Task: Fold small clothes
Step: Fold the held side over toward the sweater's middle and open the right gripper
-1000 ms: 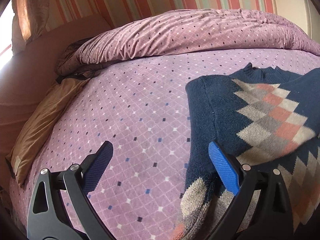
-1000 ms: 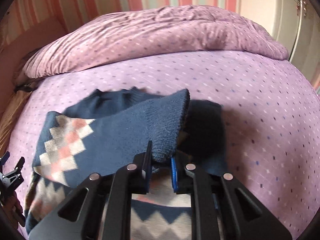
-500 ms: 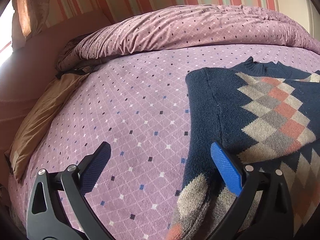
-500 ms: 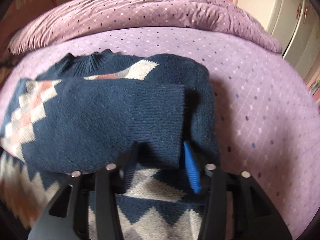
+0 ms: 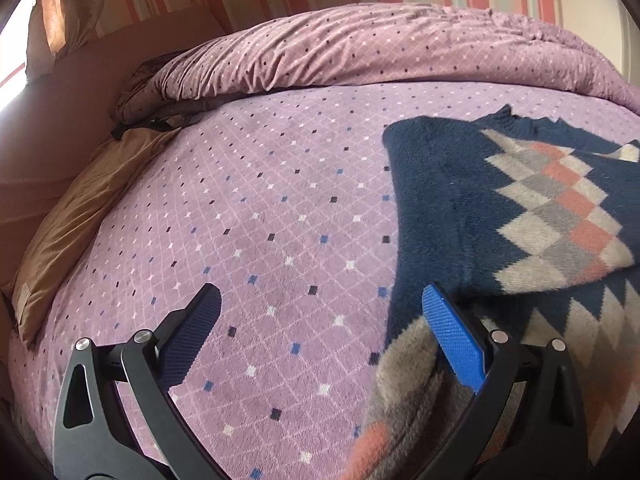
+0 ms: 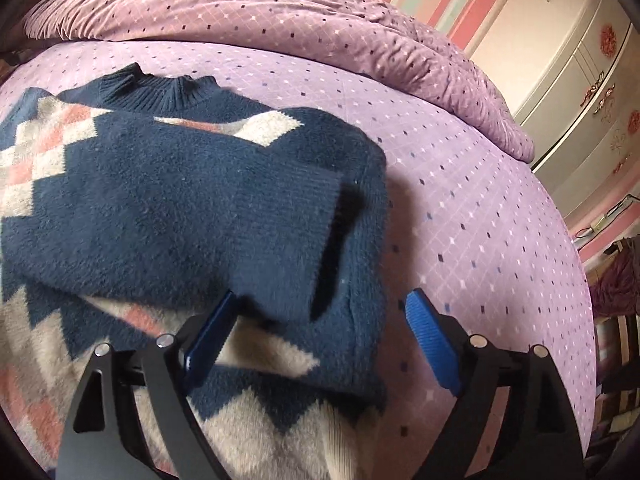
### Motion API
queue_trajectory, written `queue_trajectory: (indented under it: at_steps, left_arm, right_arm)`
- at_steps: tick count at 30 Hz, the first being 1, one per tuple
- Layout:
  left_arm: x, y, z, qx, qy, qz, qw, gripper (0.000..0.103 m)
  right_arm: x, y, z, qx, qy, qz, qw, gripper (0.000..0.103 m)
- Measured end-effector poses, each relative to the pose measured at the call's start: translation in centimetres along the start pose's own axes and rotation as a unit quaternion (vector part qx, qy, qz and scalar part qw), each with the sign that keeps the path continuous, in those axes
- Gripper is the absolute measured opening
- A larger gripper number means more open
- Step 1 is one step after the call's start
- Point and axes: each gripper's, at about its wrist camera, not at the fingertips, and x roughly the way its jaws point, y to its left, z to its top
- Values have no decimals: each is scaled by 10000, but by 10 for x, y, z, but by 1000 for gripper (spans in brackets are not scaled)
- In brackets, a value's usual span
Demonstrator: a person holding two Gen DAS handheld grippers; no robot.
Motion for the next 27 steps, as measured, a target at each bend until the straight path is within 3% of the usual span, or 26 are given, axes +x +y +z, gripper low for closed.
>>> queue_trajectory:
  at_steps: [14,20,27]
  left_arm:
    - [-90,24,-30,-383,-332,-362,9981,100]
    - [-142,30,-60,-423,-513,-411,9969,100]
    - [-191,41,-108,-447,-630,-530,9956,100]
  right_arm:
    - [-90,-34,-93,446,-247,665,9965,87]
    - [-143,-44,-135,586,-404,984,9926,87]
    - [-189,-51,-184,771,-495,1312,9871,96]
